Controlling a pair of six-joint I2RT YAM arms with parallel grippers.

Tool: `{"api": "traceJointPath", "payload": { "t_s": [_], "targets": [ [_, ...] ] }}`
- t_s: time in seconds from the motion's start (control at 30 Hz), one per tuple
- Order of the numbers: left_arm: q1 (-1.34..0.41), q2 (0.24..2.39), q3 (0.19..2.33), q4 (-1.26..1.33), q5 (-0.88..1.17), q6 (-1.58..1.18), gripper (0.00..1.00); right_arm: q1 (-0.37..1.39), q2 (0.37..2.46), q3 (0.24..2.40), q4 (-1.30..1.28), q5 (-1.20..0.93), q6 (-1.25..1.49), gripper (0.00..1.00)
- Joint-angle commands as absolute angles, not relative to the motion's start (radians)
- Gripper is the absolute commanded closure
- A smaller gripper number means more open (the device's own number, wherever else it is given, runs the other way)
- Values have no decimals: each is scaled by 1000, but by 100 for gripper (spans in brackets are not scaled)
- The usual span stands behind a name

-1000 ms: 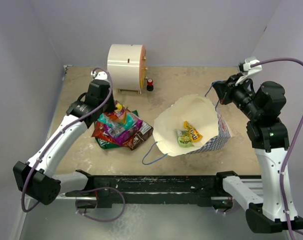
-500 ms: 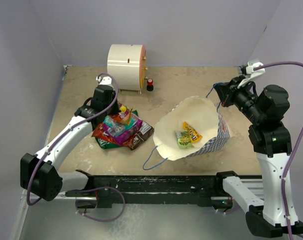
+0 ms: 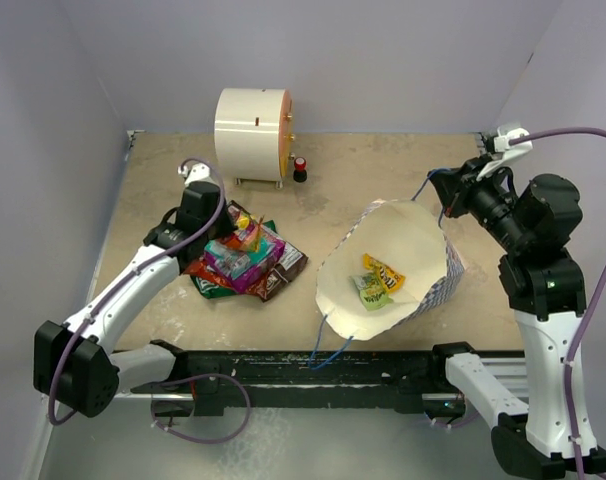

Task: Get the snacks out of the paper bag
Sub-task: Place the snack at the center of the board.

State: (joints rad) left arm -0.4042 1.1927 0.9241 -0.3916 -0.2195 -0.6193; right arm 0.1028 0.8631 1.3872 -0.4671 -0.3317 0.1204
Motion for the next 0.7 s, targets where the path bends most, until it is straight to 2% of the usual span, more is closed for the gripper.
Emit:
{"api": "traceJointPath", "payload": {
  "t_s": [0.0, 0.1, 0.3, 0.47, 0.67],
  "targets": [
    [-405, 1183, 901, -613, -175, -639, 88, 104, 848, 1401, -426, -322, 116, 100],
    [-406, 1155, 932, -645, -156, -647, 73, 104, 846, 1397, -429, -322, 115, 100],
    [-405, 1151, 911, -687, -140, -696, 64, 105, 843, 1384, -421, -328, 122, 100],
    [-406, 1173, 898, -710, -162, -715, 47, 105, 840, 1383, -421, -323, 123, 100],
    [-405, 1193, 900, -740, -196, -725, 44, 105, 837, 1384, -425, -318, 120, 100]
  ]
}}
